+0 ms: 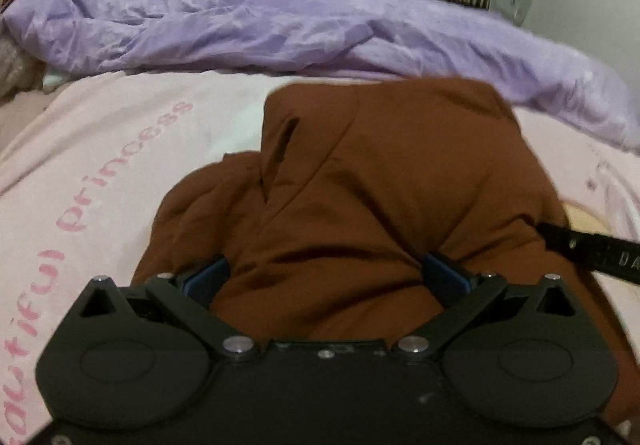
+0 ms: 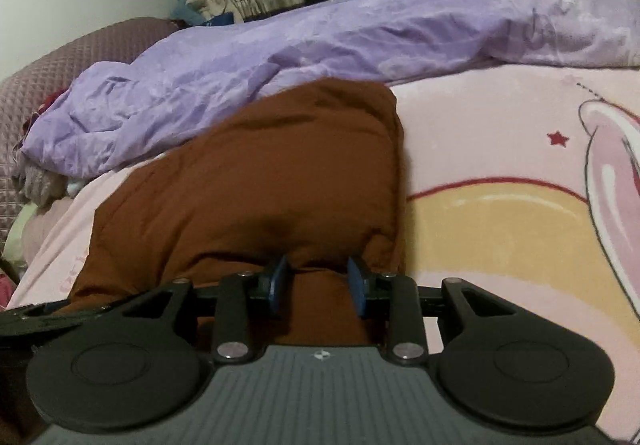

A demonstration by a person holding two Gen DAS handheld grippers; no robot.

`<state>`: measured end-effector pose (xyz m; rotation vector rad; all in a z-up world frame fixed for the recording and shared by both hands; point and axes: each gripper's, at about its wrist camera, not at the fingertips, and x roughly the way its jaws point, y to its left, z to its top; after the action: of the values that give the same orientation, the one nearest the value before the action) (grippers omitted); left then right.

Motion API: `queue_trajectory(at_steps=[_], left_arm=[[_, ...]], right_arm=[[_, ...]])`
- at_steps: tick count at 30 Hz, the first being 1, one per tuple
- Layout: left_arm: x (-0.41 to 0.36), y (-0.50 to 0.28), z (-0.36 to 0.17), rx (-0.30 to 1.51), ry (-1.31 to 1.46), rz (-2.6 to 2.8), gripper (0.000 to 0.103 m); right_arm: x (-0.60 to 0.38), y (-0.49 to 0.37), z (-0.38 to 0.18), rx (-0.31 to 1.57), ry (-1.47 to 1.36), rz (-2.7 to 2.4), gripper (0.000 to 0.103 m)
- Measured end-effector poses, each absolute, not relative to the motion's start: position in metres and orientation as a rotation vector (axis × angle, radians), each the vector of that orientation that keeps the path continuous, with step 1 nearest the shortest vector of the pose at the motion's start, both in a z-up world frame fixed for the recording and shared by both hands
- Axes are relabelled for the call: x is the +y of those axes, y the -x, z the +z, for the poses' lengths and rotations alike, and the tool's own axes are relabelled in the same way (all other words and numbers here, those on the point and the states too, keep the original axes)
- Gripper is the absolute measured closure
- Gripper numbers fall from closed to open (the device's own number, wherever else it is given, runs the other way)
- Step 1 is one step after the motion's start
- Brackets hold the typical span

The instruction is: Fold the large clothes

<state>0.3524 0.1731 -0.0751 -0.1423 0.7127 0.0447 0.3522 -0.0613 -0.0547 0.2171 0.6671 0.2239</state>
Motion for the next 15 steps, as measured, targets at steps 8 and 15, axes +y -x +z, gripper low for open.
queue_trajectory(at_steps=[8,15], left_arm=[[0.169,-0.303,-0.02,0.66,0.064,0.093,0.0],[0.163,-0.304,-0.069,0.776,-0.041,0.1,0.0]], right_arm=[[-0.064,-0.308,-0.009,0.641,-0.198,0.273,0.066],[-0.044,-0.293,-0.049,0.737,-0.117,0.308,0.068]])
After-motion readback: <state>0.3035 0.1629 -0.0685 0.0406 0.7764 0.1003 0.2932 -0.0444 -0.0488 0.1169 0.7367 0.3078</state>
